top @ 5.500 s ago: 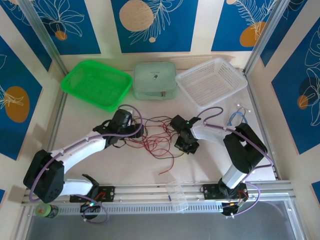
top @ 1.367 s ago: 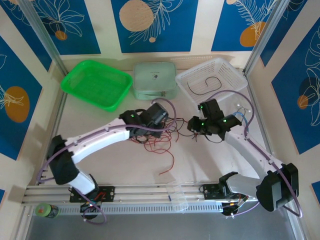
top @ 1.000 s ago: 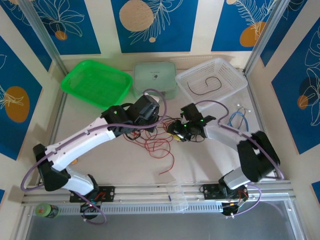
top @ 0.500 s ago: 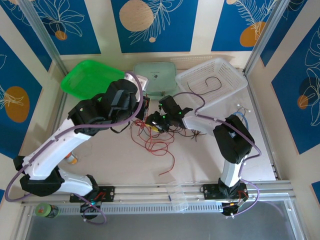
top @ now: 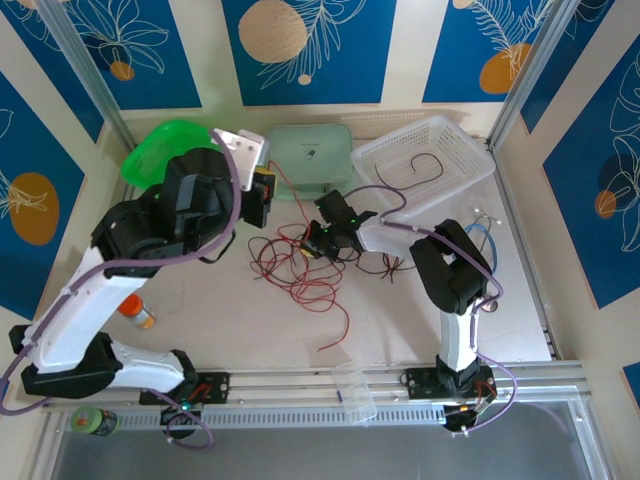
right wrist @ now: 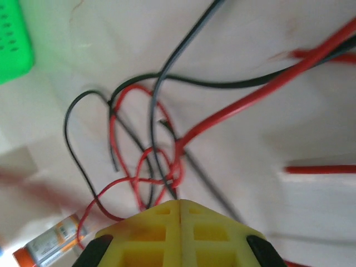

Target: Untangle the cables

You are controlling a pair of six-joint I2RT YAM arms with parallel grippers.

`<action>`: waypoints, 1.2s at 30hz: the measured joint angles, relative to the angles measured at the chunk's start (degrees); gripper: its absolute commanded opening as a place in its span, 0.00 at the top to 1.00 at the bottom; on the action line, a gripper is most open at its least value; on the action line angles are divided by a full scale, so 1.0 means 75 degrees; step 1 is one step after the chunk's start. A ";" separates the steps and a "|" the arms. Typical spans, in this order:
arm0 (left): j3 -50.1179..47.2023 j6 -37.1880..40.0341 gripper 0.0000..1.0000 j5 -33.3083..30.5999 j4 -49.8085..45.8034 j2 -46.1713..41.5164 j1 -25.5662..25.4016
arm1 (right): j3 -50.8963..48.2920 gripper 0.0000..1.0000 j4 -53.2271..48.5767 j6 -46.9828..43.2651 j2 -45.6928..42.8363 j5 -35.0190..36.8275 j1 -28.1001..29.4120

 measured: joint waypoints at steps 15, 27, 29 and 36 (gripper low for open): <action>-0.0169 0.0341 0.96 -0.0991 0.0041 -0.0425 0.0023 | -0.0933 0.38 -0.0609 -0.1008 -0.1926 -0.0154 -0.0580; -0.0312 0.0580 0.95 -0.1204 0.0262 -0.0382 0.0102 | 0.0181 0.32 -0.0344 -0.0793 -0.1399 -0.2396 0.0020; -0.0309 0.0804 0.94 -0.1440 0.0402 -0.0347 0.0230 | 0.0134 0.33 -0.0440 -0.1014 -0.1437 -0.2398 0.0090; -0.0303 0.1172 0.94 -0.1247 0.0953 0.0213 0.2489 | -0.0656 0.34 -0.1026 -0.1816 -0.2165 -0.1993 0.0201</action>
